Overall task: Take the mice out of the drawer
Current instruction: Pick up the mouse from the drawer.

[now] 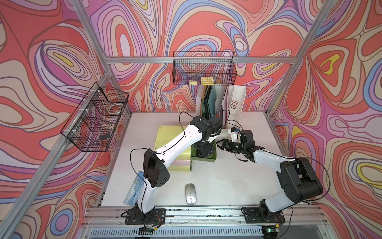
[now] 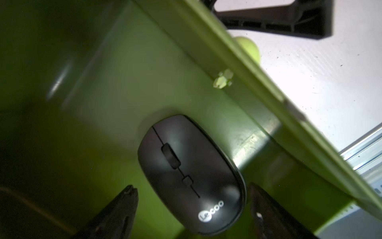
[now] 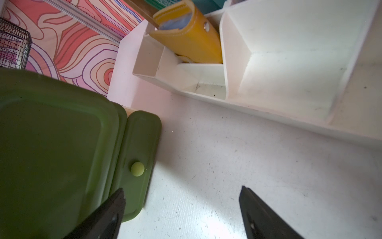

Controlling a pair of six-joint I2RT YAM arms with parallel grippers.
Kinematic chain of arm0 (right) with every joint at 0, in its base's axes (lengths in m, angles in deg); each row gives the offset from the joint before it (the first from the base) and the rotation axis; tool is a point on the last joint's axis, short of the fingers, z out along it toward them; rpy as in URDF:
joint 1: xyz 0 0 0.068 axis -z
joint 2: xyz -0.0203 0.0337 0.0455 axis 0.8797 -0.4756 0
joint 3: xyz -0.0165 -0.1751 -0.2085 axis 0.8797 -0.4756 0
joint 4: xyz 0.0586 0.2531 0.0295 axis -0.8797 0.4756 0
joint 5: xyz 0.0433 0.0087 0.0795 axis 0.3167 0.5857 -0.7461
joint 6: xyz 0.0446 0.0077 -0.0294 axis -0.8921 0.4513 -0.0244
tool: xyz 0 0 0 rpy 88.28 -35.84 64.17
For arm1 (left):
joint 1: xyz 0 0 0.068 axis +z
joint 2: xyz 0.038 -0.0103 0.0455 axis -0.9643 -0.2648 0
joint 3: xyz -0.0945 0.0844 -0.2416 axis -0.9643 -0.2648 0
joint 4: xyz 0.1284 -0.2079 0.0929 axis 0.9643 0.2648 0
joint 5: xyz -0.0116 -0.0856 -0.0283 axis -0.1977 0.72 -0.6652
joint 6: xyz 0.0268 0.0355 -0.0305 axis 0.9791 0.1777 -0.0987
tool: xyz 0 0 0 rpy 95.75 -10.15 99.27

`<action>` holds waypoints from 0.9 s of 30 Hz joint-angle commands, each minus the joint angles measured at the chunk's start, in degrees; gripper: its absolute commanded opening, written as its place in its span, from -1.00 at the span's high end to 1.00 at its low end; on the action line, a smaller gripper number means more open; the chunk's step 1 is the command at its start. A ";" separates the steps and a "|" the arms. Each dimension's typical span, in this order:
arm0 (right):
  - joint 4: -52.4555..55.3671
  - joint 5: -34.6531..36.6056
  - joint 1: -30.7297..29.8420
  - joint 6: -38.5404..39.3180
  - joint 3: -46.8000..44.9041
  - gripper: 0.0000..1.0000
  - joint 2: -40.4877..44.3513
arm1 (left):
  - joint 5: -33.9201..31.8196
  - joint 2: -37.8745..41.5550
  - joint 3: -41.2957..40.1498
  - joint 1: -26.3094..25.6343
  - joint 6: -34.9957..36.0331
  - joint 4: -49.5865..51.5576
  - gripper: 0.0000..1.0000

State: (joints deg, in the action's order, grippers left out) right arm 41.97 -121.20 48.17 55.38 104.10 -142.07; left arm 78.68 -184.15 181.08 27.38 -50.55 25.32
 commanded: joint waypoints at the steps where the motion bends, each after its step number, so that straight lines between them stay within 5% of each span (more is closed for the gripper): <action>1: -0.29 0.03 0.15 0.52 -0.48 -0.80 -0.56 | 1.10 -1.49 -0.20 0.33 0.29 1.78 -0.78; 6: -0.29 -0.01 0.10 0.58 -0.39 -0.80 -0.65 | -2.14 -3.10 -0.28 0.50 -0.86 1.94 -0.68; 10: -0.29 0.09 0.10 0.63 -0.39 -0.80 -0.61 | -2.53 -3.32 -0.16 0.87 -1.34 1.51 -0.32; 16: -0.29 0.24 0.16 0.63 -0.48 -0.80 -0.48 | -6.00 -1.88 2.79 0.94 -1.61 2.54 -0.04; 27: -0.12 0.34 0.15 0.74 -0.39 -0.79 -0.60 | -6.38 6.84 11.10 -0.51 -3.43 7.42 -0.02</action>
State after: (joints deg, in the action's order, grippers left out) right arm 41.97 -121.16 48.17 55.51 104.10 -142.07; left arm 73.00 -182.29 190.55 27.57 -52.34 28.55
